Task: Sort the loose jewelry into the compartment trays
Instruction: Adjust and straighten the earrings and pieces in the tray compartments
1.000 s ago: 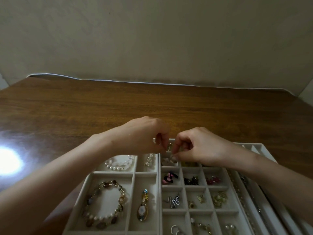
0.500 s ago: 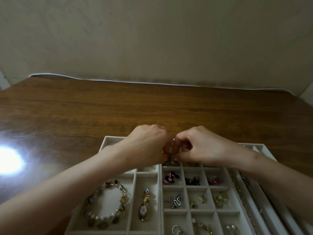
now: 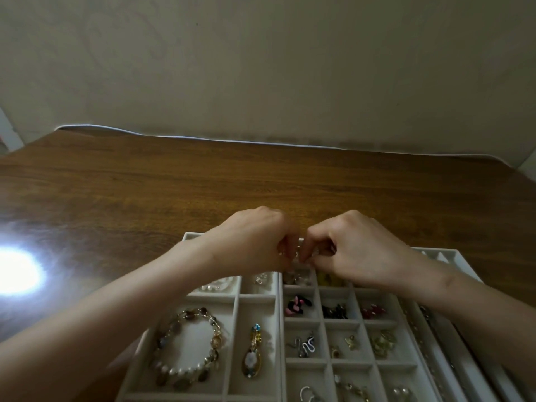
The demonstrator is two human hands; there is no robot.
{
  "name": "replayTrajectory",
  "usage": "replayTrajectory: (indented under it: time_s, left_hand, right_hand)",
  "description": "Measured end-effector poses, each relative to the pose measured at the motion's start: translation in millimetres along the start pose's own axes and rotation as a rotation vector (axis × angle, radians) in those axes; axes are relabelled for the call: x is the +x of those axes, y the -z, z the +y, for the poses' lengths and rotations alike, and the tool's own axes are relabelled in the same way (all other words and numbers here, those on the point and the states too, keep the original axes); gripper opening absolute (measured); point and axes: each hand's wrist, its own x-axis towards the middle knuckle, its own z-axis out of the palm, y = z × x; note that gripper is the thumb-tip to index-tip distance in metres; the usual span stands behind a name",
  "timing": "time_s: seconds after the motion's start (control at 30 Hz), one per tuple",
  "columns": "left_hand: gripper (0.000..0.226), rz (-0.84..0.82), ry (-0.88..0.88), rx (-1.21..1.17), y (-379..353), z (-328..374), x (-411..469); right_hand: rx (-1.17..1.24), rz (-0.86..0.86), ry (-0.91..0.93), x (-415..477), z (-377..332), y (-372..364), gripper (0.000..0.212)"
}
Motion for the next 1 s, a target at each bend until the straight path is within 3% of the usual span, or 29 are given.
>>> replayTrajectory:
  time_s: [0.2,0.53,0.87,1.0]
  left_hand:
    - [0.008,-0.081,-0.086,-0.074,13,-2,-3]
    - [0.018,-0.198,-0.126,-0.031,6,-3,-2]
    - [0.019,-0.235,-0.123,-0.083,11,-6,-2]
    - [0.023,-0.210,-0.109,-0.119,17,-7,-3]
  right_hand:
    - [-0.044,-0.145,0.038,-8,1,9,0.019]
    - [-0.239,-0.073,0.225,-9,5,4,0.027]
    - [-0.154,-0.118,0.249,-9,18,7,0.027]
    - [-0.241,-0.120,0.319,-7,20,3,0.029]
